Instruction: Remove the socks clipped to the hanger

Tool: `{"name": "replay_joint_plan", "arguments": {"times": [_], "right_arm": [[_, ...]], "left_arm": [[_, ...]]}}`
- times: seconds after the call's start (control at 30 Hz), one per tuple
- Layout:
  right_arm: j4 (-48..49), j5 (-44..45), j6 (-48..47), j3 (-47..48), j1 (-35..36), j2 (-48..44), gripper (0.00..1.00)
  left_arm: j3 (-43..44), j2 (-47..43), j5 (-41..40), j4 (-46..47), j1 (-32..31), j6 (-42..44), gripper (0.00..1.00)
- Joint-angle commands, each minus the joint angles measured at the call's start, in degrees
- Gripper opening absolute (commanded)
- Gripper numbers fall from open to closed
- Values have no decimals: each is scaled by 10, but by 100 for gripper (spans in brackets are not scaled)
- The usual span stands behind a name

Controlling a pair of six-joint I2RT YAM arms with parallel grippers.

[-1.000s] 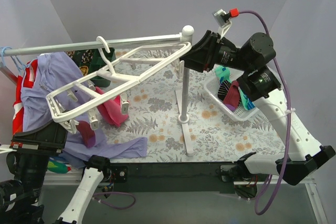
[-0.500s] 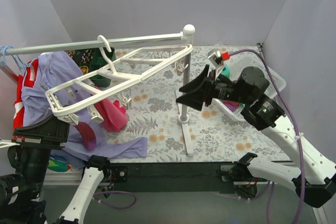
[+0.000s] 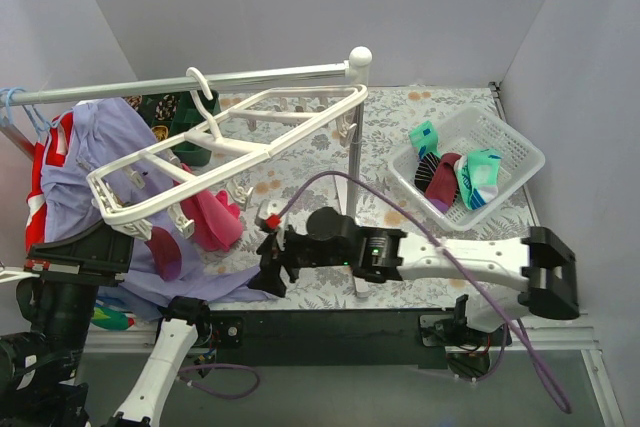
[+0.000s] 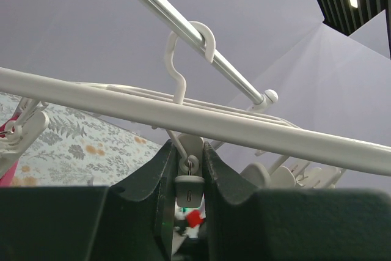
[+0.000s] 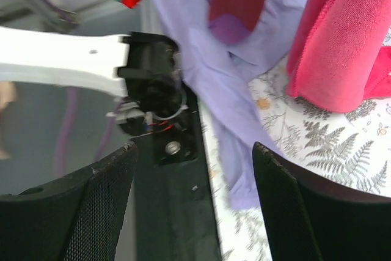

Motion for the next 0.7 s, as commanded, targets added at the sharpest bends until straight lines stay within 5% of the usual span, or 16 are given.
{"name": "replay_joint_plan", "arguments": {"times": [0.0,0.23,0.67], "right_arm": [[111,41,-64,83,1,105,82],[141,47,-119,245,9,289,91],[143,129,-210,485,11,476,98]], "left_arm": [[1,12,35,1,2,-19,0],[-21,4,29,0,3,-55,0],[-22,2,28,3,2,-146,0]]}}
